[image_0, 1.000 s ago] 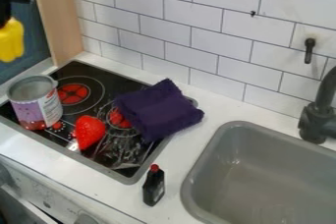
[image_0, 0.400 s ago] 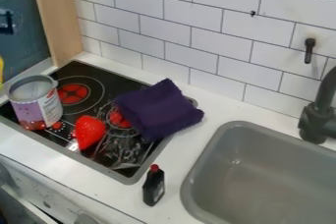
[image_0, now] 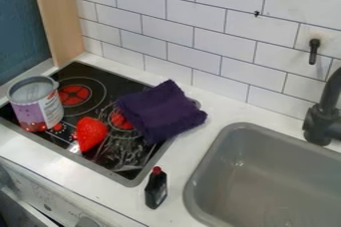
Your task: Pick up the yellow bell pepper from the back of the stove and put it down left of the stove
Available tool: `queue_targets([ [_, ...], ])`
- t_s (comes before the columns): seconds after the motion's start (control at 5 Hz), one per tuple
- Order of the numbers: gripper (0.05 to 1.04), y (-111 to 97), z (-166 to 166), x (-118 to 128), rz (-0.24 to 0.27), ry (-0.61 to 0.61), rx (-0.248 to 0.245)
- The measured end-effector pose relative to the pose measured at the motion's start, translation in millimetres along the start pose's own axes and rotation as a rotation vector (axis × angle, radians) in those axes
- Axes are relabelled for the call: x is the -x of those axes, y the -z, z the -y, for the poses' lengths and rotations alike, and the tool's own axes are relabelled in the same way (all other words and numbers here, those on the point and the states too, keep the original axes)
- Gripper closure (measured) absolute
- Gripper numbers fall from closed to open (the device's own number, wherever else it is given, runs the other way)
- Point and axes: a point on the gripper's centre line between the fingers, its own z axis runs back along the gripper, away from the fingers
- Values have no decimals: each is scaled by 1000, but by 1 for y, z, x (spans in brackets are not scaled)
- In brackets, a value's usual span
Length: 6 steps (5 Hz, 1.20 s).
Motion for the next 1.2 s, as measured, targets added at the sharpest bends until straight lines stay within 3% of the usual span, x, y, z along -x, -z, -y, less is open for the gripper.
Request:
queue_targets([
  [0.2,973,13,-1,1,14,11,68],
  [0.6,973,27,5,-2,27,64,119],
  [0.8,973,32,6,-2,8,72,122],
  [1.2,948,38,-3,-5,-37,62,69],
])
